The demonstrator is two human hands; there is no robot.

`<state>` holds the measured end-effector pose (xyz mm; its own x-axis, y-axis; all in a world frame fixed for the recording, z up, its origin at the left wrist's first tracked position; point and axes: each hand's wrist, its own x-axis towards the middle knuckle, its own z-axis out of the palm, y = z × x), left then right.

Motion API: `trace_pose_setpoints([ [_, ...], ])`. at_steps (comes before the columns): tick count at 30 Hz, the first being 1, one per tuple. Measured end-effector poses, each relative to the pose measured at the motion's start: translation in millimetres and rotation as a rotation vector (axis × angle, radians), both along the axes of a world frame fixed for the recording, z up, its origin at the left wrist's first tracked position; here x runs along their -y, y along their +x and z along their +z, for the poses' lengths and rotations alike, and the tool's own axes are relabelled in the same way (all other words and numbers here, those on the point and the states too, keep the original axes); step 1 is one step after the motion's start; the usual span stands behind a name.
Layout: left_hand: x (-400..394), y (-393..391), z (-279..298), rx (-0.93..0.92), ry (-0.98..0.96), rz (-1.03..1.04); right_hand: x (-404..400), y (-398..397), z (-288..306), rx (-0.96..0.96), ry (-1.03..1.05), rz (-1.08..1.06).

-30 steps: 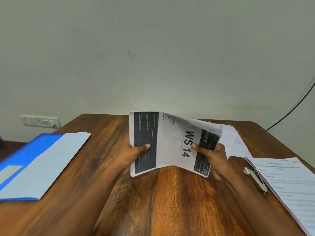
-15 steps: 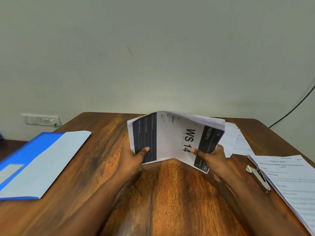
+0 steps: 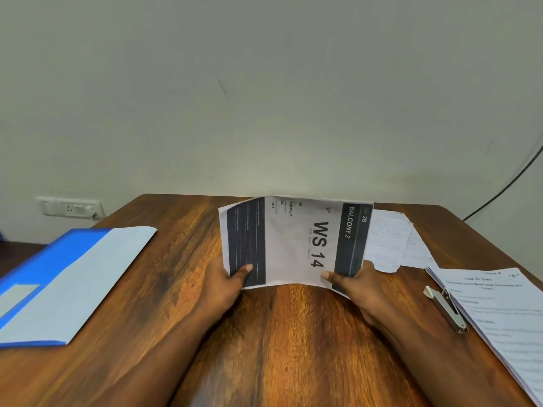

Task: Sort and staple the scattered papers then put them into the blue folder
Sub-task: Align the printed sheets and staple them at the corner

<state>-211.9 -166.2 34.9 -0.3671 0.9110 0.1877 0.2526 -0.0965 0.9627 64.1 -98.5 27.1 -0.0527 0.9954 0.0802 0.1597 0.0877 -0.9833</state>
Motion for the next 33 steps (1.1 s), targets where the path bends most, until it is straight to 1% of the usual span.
trace_pose_setpoints([
  [5, -5, -7, 5, 0.011, -0.036, 0.048, -4, 8, 10, 0.018, -0.094, 0.098],
  [8, -9, -17, 10, 0.011, -0.112, 0.067, -7, 20, 13, -0.009, -0.173, 0.124],
  [12, -11, -25, 18, -0.024, -0.215, 0.028, -5, 32, 18, -0.093, -0.304, 0.125],
  [16, -13, -25, 23, -0.073, -0.325, -0.005, -2, 35, 19, -0.127, -0.418, 0.115],
  [19, -15, -24, 22, -0.095, -0.408, -0.012, 0, 35, 16, -0.137, -0.457, 0.072],
  [22, -17, -22, 18, -0.171, -0.480, 0.017, 2, 35, 12, -0.098, -0.452, 0.040],
  [25, -18, -18, 17, -0.328, -0.476, 0.067, 3, 34, 11, -0.071, -0.437, 0.023],
  [28, -15, -11, 8, -0.494, -0.368, 0.099, 3, 33, 11, -0.053, -0.424, 0.004],
  [30, -10, 0, 1, -0.678, -0.303, 0.155, 4, 33, 11, -0.054, -0.420, -0.002],
  [32, -4, 20, -4, -0.848, -0.163, 0.198, 5, 32, 12, -0.061, -0.419, -0.005],
  [33, 0, 31, -3, -0.911, -0.050, 0.166, 6, 31, 12, -0.064, -0.422, -0.007],
])
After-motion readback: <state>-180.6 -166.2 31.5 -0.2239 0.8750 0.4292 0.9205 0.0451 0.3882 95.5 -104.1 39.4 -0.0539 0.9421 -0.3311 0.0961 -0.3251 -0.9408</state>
